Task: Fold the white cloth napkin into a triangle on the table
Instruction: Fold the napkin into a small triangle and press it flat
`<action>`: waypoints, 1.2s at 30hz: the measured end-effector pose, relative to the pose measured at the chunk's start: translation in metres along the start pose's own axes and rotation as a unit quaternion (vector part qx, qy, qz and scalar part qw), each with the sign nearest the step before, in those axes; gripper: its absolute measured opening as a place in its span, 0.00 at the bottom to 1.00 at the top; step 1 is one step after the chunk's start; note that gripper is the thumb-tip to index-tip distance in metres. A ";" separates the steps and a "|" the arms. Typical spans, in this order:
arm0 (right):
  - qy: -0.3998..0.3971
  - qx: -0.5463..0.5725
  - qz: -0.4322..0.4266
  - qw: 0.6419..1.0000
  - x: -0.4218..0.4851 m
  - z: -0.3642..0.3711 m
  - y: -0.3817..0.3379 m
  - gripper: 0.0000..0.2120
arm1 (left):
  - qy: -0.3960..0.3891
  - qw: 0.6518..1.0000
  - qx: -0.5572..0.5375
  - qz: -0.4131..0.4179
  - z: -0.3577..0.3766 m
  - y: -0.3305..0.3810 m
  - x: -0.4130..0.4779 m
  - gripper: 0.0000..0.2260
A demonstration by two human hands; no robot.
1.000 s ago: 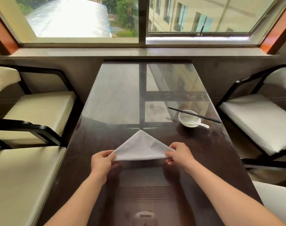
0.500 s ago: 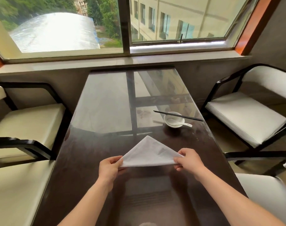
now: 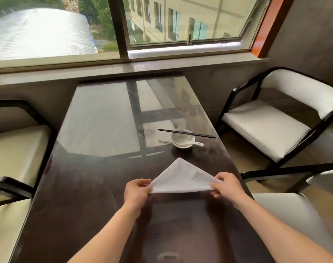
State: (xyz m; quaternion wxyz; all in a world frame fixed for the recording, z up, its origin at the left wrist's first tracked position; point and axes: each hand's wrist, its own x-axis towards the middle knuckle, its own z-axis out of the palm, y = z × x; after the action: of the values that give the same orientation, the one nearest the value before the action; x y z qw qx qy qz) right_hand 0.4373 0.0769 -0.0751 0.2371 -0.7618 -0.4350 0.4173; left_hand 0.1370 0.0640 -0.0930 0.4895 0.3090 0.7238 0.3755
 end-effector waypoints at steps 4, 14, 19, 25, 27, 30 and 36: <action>0.012 -0.007 0.009 1.000 0.018 -0.004 0.002 0.02 | 0.003 0.999 0.049 0.013 0.018 0.009 0.006 0.06; 0.036 -0.027 0.038 0.998 0.057 -0.008 0.003 0.04 | 0.000 0.981 0.189 0.053 0.047 0.014 0.023 0.07; 0.047 -0.107 0.040 0.992 0.065 -0.006 -0.001 0.05 | 0.012 0.967 0.241 0.078 0.053 0.012 0.033 0.05; 0.051 -0.152 0.041 0.986 0.071 -0.008 0.002 0.07 | 0.012 0.947 0.304 0.103 0.056 0.008 0.038 0.07; 0.052 -0.174 0.035 0.983 0.072 -0.008 0.001 0.07 | 0.012 0.944 0.312 0.107 0.056 0.005 0.040 0.08; 0.048 -0.213 0.029 0.976 0.073 -0.006 0.003 0.07 | 0.013 0.935 0.328 0.131 0.057 0.002 0.042 0.10; 0.046 -0.245 0.022 0.968 0.073 -0.005 0.003 0.08 | 0.009 0.934 0.330 0.140 0.057 0.002 0.041 0.11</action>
State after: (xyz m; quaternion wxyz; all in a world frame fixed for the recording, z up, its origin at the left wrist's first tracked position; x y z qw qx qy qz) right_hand 0.4631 0.1382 -0.1060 0.0536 -0.8246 -0.4956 0.2675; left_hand 0.1773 0.1117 -0.1244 0.2961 0.5476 0.7608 0.1833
